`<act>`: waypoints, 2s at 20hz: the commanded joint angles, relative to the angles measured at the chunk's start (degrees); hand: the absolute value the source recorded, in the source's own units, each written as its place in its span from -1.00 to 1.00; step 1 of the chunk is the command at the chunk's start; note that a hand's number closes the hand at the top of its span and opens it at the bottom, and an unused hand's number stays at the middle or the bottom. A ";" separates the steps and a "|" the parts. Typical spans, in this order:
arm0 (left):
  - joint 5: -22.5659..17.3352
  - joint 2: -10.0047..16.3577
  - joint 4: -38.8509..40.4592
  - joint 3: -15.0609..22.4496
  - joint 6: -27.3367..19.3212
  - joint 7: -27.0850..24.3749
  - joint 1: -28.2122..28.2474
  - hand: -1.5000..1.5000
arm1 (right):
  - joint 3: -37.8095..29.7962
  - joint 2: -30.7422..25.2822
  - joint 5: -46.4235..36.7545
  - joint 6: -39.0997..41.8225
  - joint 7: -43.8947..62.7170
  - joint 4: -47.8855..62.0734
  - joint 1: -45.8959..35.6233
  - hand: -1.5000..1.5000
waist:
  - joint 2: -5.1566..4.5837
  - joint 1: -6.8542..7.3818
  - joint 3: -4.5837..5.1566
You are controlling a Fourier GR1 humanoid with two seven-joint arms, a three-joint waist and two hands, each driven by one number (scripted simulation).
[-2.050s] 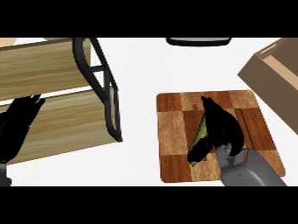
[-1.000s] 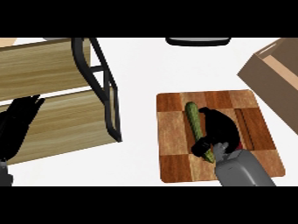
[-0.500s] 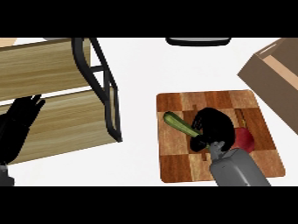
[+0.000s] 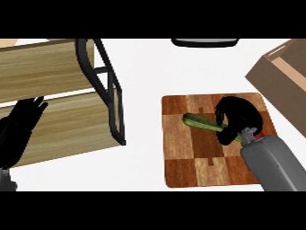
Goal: Pick the squash from the cutting board and place it in the cardboard box
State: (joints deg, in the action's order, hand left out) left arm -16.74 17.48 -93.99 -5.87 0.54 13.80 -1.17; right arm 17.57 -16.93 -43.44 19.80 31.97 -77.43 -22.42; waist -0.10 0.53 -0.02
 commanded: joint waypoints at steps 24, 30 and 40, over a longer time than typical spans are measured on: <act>2.95 -2.84 1.27 -0.85 0.88 -1.01 0.11 0.00 | -19.43 -8.93 -5.82 6.15 10.86 -31.77 -13.36 1.00 | 0.17 -0.56 0.05; 2.61 -2.55 -1.27 -1.19 1.64 0.93 -0.26 0.00 | -26.12 -12.03 -4.36 8.73 11.89 -28.44 -17.49 1.00 | 0.15 -0.21 0.05; 1.91 -2.45 2.08 -3.96 3.40 0.44 -2.17 0.00 | -29.42 -16.97 -7.27 -3.26 -7.90 -9.85 -13.89 1.00 | 0.01 -0.08 0.03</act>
State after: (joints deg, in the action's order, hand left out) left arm -14.98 15.51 -92.95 -9.30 3.35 15.09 -3.06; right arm -11.39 -34.04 -49.68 20.58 28.23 -93.36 -35.00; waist -0.06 0.30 -0.01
